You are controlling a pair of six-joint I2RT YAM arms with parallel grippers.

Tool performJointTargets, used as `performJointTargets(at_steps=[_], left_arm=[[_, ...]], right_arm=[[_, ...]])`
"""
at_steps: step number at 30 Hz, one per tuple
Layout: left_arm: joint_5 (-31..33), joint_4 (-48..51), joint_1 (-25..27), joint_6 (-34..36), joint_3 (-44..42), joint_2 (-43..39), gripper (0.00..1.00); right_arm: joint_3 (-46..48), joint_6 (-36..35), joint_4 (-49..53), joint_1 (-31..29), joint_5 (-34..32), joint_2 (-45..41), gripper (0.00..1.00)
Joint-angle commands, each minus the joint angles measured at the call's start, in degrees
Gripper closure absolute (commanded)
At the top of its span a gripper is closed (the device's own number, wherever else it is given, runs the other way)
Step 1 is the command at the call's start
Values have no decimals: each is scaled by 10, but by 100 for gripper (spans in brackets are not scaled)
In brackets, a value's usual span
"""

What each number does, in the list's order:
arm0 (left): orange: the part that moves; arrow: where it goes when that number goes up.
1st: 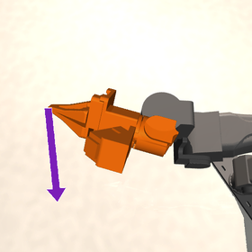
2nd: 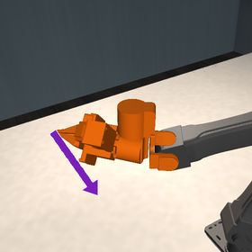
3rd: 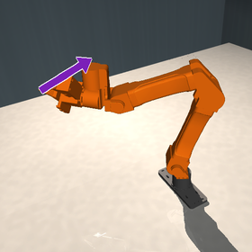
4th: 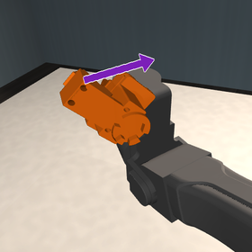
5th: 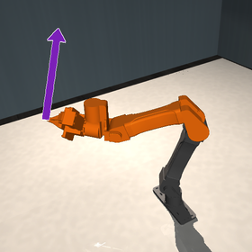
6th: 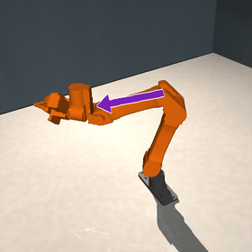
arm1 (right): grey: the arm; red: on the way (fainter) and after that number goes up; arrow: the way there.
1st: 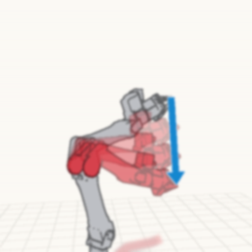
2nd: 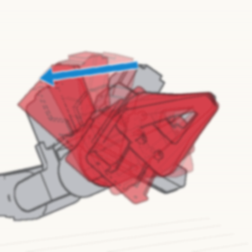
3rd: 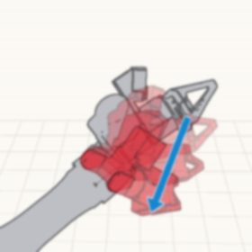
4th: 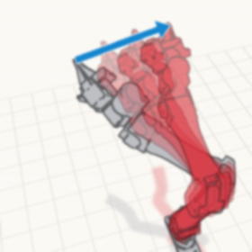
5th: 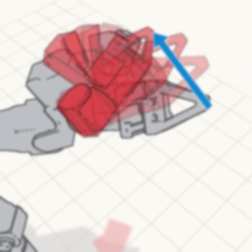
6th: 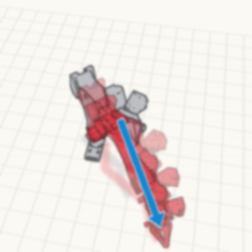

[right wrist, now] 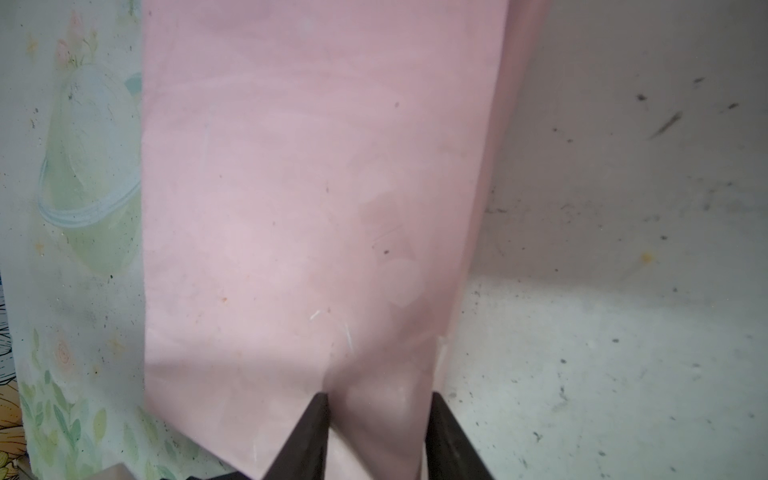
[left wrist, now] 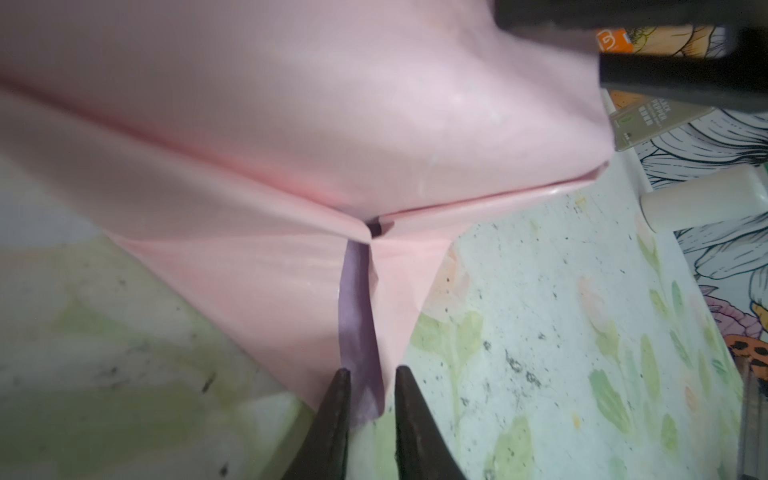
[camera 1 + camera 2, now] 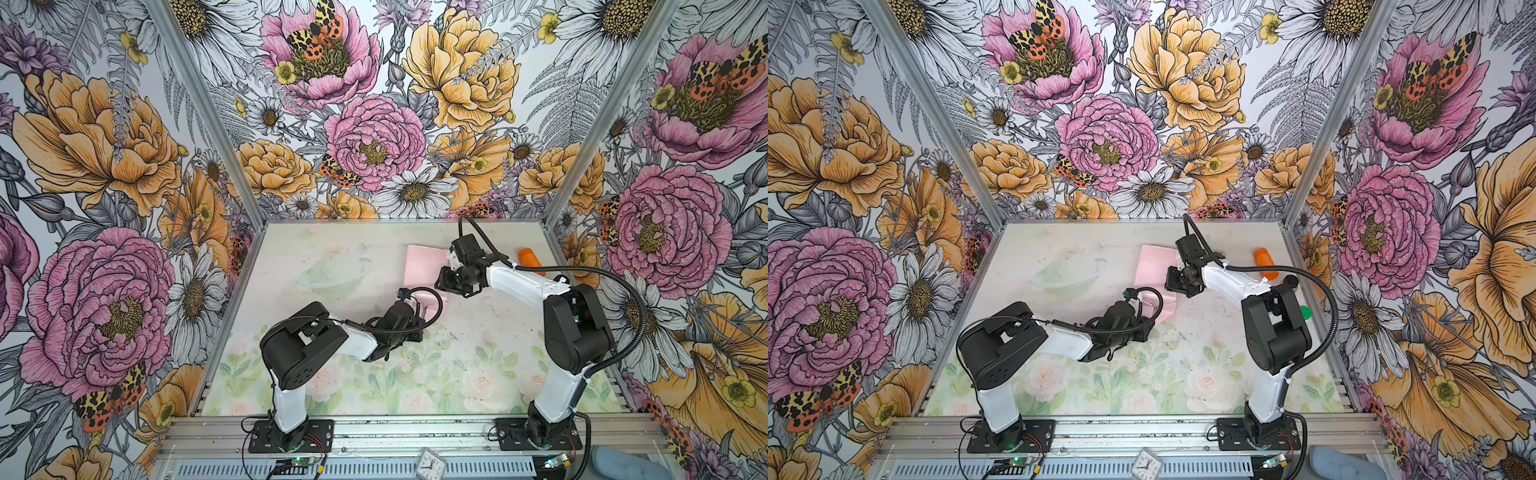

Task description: Wrap the gift box in paper

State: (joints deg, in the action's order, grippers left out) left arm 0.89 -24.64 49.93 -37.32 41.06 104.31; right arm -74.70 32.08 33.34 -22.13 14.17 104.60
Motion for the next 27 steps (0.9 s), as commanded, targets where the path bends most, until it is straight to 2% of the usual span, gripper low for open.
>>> performJointTargets(at_steps=[1, 6, 13, 18, 27], left_arm=[[-13, 1, 4, -39, -18, -42, 78], [-7, 59, -6, -39, -1, -112, 76], [-4, 128, -69, -12, 3, -170, 79], [-26, 129, -100, 9, -3, -151, 83], [-69, 85, -95, 9, 29, -56, 83]], right_arm=[[12, -6, 23, -11, -12, 11, 61], [7, -7, 23, -11, -11, 5, 61], [1, -9, 24, -9, -7, 8, 60], [-5, -9, 24, -8, -5, 15, 60], [-7, -6, 23, -9, -1, 21, 60]])
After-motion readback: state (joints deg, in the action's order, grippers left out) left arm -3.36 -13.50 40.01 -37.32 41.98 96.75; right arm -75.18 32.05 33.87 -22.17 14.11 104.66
